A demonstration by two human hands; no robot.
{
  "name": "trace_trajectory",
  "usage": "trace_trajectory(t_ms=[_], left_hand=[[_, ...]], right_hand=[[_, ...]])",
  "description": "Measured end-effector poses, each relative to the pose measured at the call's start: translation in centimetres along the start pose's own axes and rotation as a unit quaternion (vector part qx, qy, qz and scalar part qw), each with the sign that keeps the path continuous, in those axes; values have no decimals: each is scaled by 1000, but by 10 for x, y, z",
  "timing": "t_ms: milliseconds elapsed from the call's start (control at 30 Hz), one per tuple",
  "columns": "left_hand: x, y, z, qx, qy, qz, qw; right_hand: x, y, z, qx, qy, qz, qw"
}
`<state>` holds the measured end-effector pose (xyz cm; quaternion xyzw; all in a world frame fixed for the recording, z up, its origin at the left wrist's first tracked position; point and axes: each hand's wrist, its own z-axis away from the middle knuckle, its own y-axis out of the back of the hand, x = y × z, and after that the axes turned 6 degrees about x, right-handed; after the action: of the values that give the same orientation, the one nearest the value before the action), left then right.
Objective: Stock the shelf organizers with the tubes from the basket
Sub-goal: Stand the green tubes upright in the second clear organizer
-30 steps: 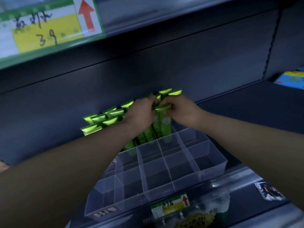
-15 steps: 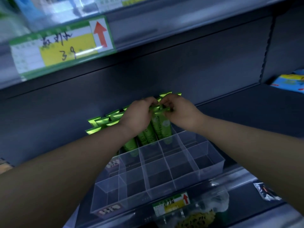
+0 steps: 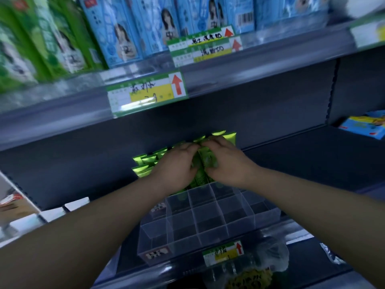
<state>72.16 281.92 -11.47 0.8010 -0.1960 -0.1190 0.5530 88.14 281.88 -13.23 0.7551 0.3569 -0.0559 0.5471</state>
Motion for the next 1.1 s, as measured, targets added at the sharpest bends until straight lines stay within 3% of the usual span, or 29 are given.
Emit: trace_trajectory(t_ms=[467, 1100], left_hand=[[-9, 36, 99, -12, 44, -65, 997], [-10, 13, 270, -60, 153, -43, 985]], right_hand=[[-75, -13, 49, -98, 42, 54, 993], [-126, -98, 144, -196, 74, 30, 977]])
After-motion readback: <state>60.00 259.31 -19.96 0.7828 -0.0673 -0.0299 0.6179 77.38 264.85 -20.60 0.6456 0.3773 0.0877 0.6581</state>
